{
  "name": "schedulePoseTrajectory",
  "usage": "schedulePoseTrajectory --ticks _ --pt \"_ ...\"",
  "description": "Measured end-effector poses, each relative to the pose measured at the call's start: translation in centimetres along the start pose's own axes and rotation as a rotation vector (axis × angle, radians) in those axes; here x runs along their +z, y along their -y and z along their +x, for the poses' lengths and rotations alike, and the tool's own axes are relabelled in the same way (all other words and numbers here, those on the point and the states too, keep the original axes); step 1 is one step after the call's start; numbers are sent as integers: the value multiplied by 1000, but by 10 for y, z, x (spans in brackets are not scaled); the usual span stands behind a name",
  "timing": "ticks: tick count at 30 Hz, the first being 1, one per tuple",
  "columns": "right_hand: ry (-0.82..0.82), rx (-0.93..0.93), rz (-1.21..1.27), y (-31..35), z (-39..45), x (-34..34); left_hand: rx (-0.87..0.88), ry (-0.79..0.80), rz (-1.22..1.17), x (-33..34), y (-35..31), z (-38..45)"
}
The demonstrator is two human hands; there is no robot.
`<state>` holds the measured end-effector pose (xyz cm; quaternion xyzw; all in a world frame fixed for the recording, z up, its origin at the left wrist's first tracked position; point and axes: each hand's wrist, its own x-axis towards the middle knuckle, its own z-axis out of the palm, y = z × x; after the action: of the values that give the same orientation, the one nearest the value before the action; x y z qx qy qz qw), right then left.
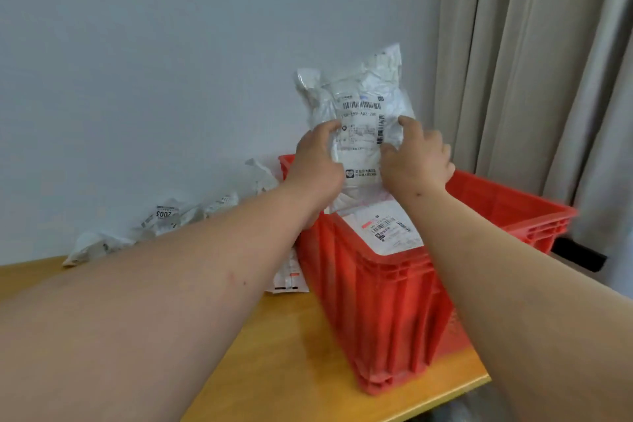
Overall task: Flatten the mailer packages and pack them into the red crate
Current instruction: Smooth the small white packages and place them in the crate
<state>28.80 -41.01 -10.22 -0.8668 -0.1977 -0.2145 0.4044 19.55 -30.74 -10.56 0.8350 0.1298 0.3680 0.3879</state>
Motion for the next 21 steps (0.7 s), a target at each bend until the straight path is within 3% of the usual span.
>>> schedulePoseTrajectory --ticks 3,7,10,13,17,19,21 --pt "108 92 -167 -32 5 -4 -113 205 117 27 1 3" --pt "441 160 -437 -54 7 -3 -285 430 480 49 -2 -5" --pt "823 22 -641 -53 3 -1 -193 588 987 56 -9 -9" --pt "937 19 -697 -50 0 3 -80 642 1276 58 -9 -13" --pt "953 100 -850 -51 0 11 -110 563 998 44 2 -12" --pt "751 47 -863 -46 -3 13 -61 363 823 30 14 -12" --pt "466 -117 -697 -25 -10 15 -31 151 732 13 32 -13"
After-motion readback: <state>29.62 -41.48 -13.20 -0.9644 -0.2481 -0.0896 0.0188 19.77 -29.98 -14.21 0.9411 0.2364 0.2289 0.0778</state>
